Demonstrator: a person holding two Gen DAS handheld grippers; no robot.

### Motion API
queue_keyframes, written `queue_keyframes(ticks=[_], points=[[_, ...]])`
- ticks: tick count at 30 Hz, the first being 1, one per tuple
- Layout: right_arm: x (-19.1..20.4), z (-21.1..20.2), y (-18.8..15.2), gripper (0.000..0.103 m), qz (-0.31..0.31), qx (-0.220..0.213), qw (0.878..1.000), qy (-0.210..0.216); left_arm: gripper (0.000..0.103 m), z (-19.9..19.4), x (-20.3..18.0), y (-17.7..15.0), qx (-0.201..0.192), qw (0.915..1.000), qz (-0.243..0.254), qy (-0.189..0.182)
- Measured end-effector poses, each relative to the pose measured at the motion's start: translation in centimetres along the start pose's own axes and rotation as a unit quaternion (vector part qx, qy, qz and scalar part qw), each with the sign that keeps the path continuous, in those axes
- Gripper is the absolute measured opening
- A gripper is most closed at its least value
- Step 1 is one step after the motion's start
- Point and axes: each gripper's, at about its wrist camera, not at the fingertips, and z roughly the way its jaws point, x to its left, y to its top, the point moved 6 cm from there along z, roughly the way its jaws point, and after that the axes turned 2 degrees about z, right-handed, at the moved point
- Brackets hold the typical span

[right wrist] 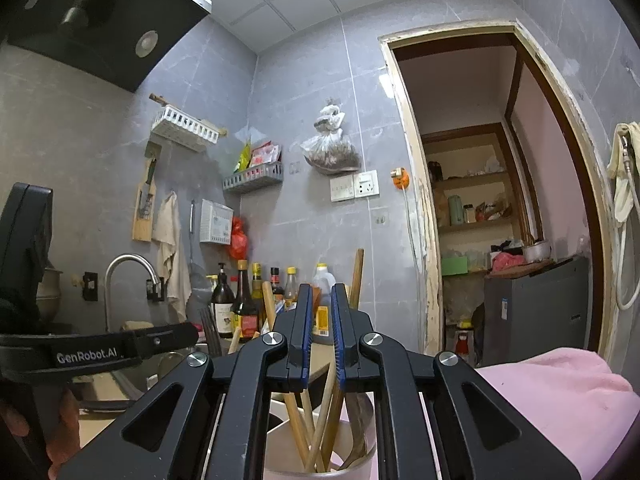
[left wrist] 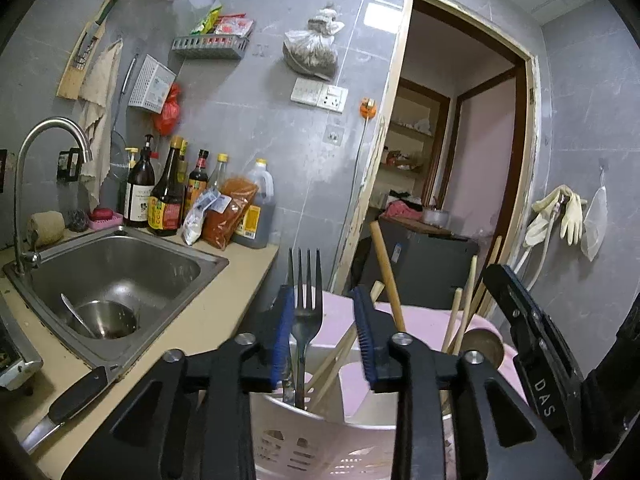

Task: Organize utensils
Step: 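Lower the fork and chopstick into the caddy and open both tools, then withdraw both open tools up and away from the caddy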

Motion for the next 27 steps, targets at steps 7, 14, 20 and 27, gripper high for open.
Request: queue_keyframes(ticks=[7,14,20,27], points=[[-0.2,-1.4,1.4,0.016,-0.01,-0.007,1.0,-0.006,0.041,-1.6,-0.9,1.2,-0.022,0.9997,0.004,-0.001],[-2.1,-3.1,2.6,0.021,-0.006,0.018,0.999,-0.028,0.058,-2.9,-3.0,1.3,-0.033,0.9992,0.022,-0.006],[-3.9,-5.0,3.1,0.025,-0.005,0.041,0.998,-0.047,0.077,-3.7,-5.4,0.4,-0.028,0.9988,0.034,-0.019],[-6.5,-8.5,4.0,0.041,-0.002,0.054,0.996,-0.07,0.096,-4.4,-8.6,-0.9,-0.013,0.9982,0.042,-0.041]])
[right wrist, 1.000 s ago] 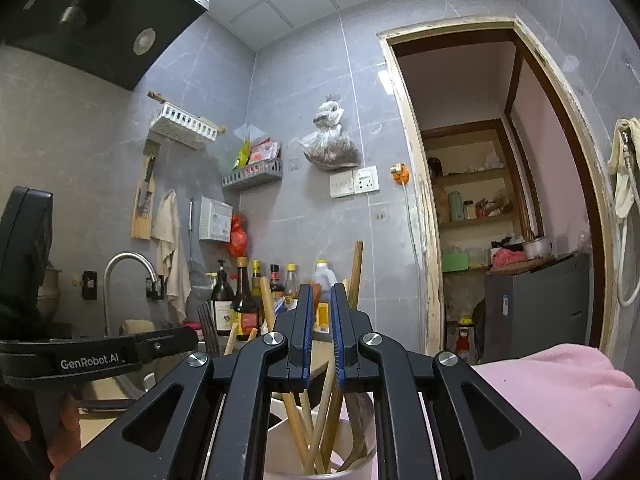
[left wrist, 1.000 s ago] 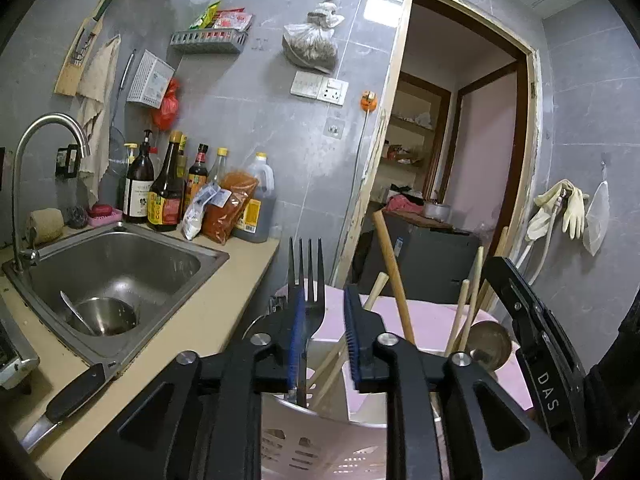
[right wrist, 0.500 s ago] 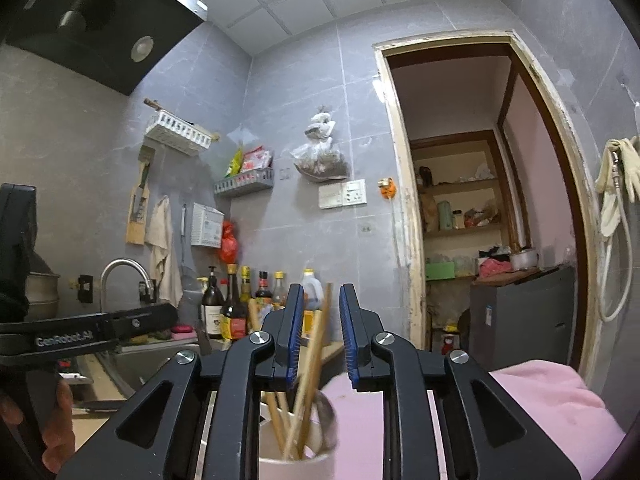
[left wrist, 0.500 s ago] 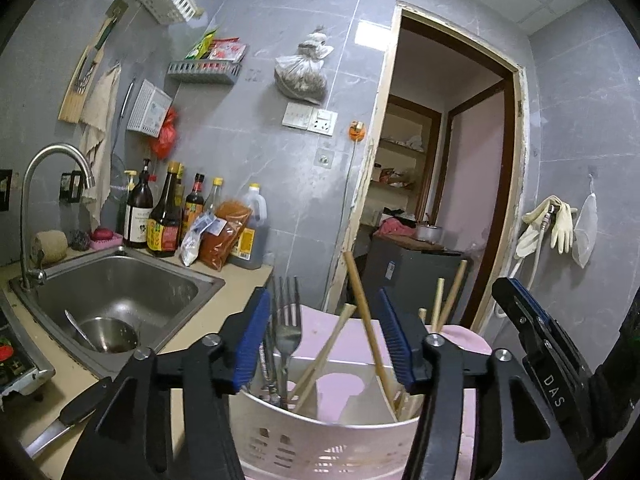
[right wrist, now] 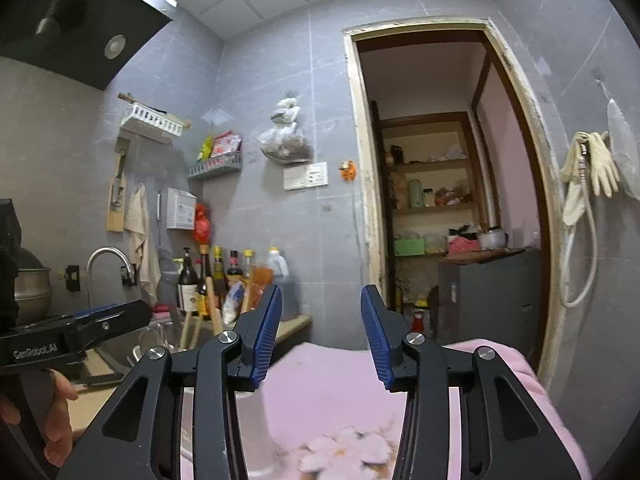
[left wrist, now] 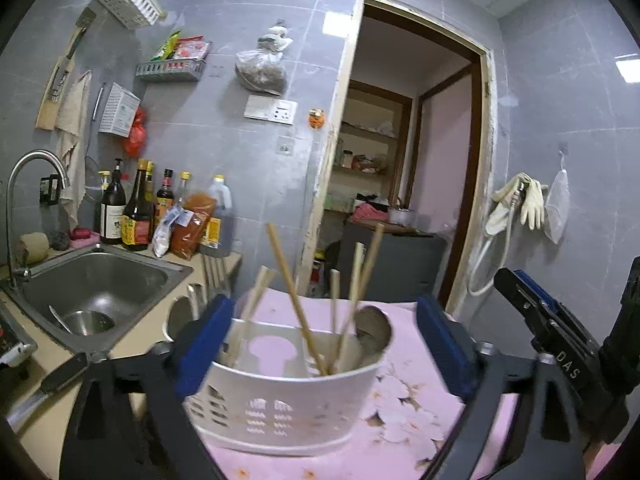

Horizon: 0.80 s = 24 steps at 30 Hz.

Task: Organize utensils
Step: 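Withdraw both open tools up and away from the caddy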

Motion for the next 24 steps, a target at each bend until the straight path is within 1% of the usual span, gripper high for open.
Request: queue_keyframes(ticks=[1,3,5,7,9,16,19,21,22,24], points=[[-0.5,-0.6,0.1,0.042,-0.002,0.002,1.0,-0.004,0.1,-0.1,-0.4,-0.1,-0.002,1.0,0.0,-0.003],[-1.2,-1.6,0.1,0.049,-0.003,0.005,1.0,-0.012,0.101,-0.4,-1.6,-0.3,-0.003,0.9999,0.006,-0.012],[-2.1,-2.7,0.2,0.051,0.0,0.013,1.0,-0.017,0.101,-0.4,-2.6,-0.7,0.005,0.9997,0.017,-0.015],[-3.0,-3.8,0.1,0.057,0.006,0.022,0.999,-0.025,0.101,-0.5,-3.6,-1.2,0.012,0.9994,0.024,-0.022],[-3.9,-4.8,0.1,0.07,0.015,0.029,0.999,-0.03,0.101,-0.5,-4.5,-1.7,0.019,0.9991,0.028,-0.026],[-6.0,-8.0,0.1,0.082,0.027,0.039,0.998,-0.048,0.101,-1.3,-6.7,-3.2,0.033,0.9986,0.021,-0.034],[-6.5,-9.2,-0.1,0.088,0.028,0.043,0.997,-0.052,0.101,-1.8,-7.3,-3.5,0.036,0.9985,0.021,-0.036],[-6.7,-9.9,-0.1,0.099,0.028,0.046,0.997,-0.055,0.101,-2.2,-7.6,-3.8,0.038,0.9984,0.02,-0.036],[-6.7,-10.4,-0.2,0.102,0.027,0.047,0.997,-0.056,0.101,-2.5,-7.6,-4.0,0.041,0.9983,0.02,-0.036],[-6.9,-11.2,-0.3,0.103,0.028,0.046,0.997,-0.059,0.101,-2.8,-7.9,-4.4,0.049,0.998,0.022,-0.034]])
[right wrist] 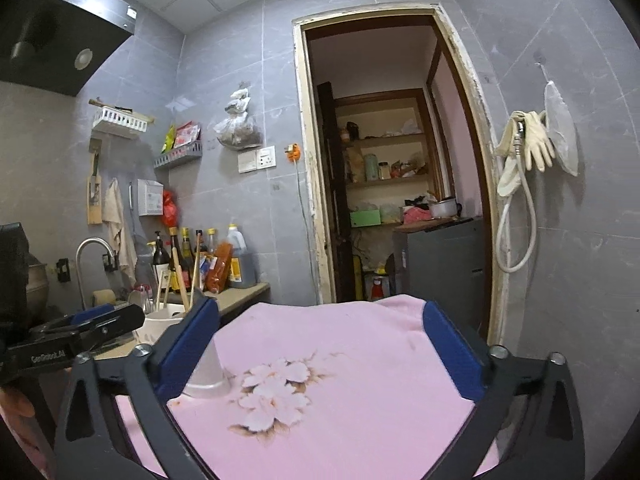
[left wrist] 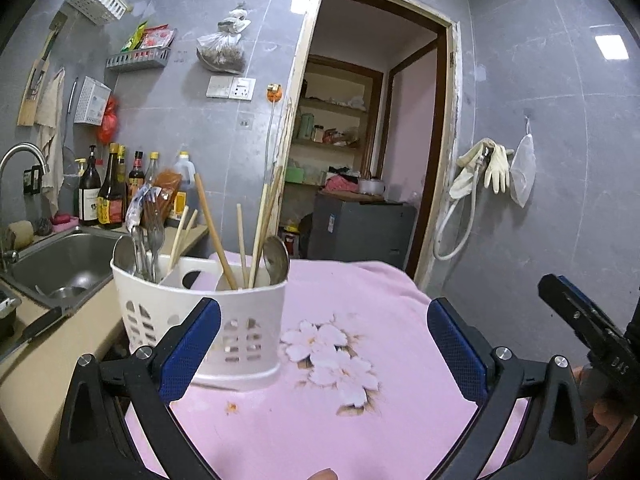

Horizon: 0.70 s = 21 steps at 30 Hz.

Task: Organize utensils

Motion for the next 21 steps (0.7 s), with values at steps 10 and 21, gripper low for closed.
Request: queue_keyframes(ticks=[10,21], points=[[0.4,-2.6,-1.0,0.103,-0.005,0.023,1.0,0.002,0.101,-2.5,-0.8,-2.1,0.02,0.9997,-0.006,0.015],[0.3,-4.4,-3.0,0.103,-0.006,0.032,0.999,-0.04,0.101,-4.5,-0.8,-4.2,0.006,0.9993,-0.006,0.035]])
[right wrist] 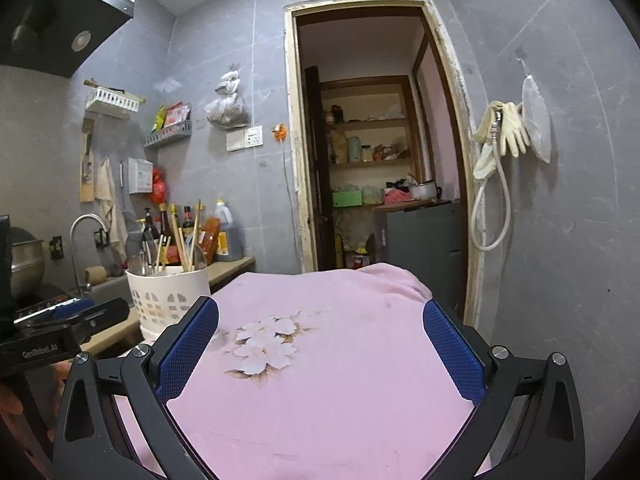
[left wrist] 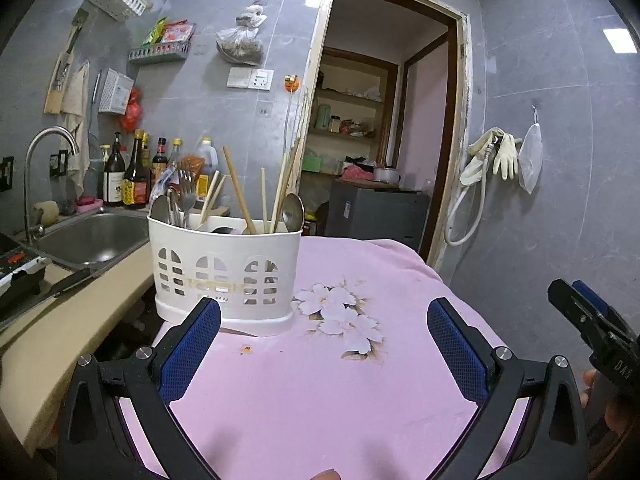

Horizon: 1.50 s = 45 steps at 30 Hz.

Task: Organize utensils

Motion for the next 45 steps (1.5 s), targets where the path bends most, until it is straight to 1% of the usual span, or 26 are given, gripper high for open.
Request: queue_keyframes(ticks=[3,8,13,30,45], points=[[-0.1,-0.4,-0.1,0.103,-0.004,-0.007,1.0,-0.013,0.101,-0.7,0.0,-0.3,-0.017,0.9998,0.004,0.013],[-0.2,-0.9,-0.4,0.103,-0.014,-0.017,0.999,-0.025,0.101,-1.1,-0.4,-1.2,-0.021,0.999,0.028,0.028],[-0.1,-0.7,-0.5,0.103,-0.017,-0.014,0.999,-0.025,0.101,-1.4,-0.5,-1.4,-0.025,0.9987,0.033,0.029],[-0.2,-0.6,-0.9,0.103,-0.015,-0.006,1.0,-0.026,0.101,-1.4,0.2,-1.6,-0.022,0.9992,0.016,0.03],[-0.1,-0.6,-0.9,0.103,-0.014,-0.005,1.0,-0.024,0.101,-1.5,0.1,-1.5,-0.022,0.999,0.018,0.036]])
